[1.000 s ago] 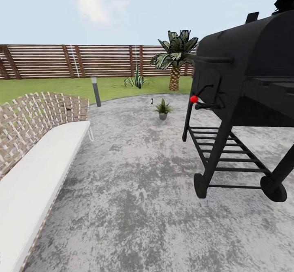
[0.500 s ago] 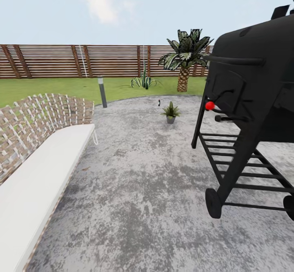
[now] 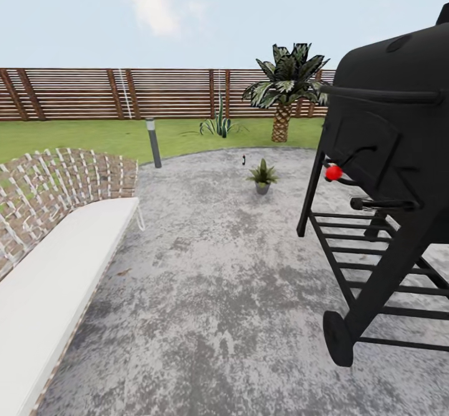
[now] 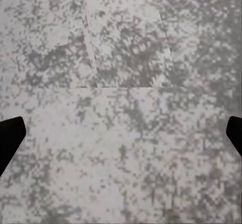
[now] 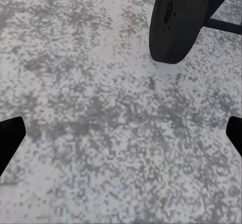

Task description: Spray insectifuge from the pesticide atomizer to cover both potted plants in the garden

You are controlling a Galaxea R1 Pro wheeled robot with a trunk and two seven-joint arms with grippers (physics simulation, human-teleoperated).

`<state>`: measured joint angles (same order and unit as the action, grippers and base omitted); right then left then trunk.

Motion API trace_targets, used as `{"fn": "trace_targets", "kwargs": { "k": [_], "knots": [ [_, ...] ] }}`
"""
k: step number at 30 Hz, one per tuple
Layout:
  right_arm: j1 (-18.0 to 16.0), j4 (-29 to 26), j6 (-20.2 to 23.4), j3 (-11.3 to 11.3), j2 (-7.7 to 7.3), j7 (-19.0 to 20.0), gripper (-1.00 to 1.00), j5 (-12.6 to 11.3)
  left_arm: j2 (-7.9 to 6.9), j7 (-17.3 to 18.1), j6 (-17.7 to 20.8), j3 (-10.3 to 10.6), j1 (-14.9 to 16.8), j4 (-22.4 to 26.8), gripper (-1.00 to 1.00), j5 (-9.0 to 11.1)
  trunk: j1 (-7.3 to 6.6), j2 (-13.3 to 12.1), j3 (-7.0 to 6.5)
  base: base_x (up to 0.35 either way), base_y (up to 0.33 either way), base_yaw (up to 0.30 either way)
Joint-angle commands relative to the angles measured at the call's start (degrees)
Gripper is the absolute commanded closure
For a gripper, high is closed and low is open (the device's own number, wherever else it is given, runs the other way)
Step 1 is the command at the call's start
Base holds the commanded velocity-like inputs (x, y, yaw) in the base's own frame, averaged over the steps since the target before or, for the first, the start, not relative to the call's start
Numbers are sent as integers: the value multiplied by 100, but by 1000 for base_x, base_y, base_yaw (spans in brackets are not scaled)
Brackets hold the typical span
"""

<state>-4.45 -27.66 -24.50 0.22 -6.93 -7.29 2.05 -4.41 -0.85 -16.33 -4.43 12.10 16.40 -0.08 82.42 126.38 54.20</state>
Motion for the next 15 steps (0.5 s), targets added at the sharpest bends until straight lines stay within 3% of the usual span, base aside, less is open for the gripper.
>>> {"fn": "trace_targets", "kwargs": {
  "k": [1, 15],
  "knots": [
    [-3, 1, -12, 4, -1, -23, -100, 23, 0, -3, -19, -14, 3, -5, -100, -1, 3, 2, 5, 340, 0, 0],
    [-3, 23, -11, 13, -1, -24, -100, 24, 0, -3, -19, -14, 3, -5, -100, 17, 3, 2, 5, 334, 23, 0]
  ]
}}
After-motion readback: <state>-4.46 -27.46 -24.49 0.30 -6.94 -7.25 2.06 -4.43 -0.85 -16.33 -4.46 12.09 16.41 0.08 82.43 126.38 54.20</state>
